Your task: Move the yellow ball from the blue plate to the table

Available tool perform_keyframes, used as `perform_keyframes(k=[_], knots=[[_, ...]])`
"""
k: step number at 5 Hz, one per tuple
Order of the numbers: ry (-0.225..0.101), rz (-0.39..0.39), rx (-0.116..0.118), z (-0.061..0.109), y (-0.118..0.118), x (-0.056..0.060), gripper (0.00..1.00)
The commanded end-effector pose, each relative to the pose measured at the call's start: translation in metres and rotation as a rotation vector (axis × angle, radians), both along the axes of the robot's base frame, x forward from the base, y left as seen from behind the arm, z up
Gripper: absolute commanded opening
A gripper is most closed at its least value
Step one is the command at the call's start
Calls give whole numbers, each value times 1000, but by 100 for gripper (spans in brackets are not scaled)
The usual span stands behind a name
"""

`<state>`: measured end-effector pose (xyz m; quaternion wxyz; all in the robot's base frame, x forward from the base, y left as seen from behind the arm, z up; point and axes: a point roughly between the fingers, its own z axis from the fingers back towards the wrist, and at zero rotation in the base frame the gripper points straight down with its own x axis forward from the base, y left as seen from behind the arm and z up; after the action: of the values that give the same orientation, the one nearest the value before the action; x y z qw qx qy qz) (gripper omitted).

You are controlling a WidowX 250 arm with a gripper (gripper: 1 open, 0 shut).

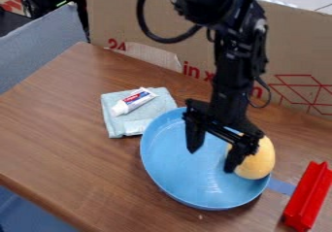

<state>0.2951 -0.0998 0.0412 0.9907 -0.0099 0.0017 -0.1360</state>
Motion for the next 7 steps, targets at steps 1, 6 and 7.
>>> perform_keyframes(k=[1, 6, 7], knots=[[-72, -40, -16, 11, -22, -9, 100], [-241, -86, -59, 35, 3, 8, 100], [-227, -91, -54, 22, 7, 2, 100]])
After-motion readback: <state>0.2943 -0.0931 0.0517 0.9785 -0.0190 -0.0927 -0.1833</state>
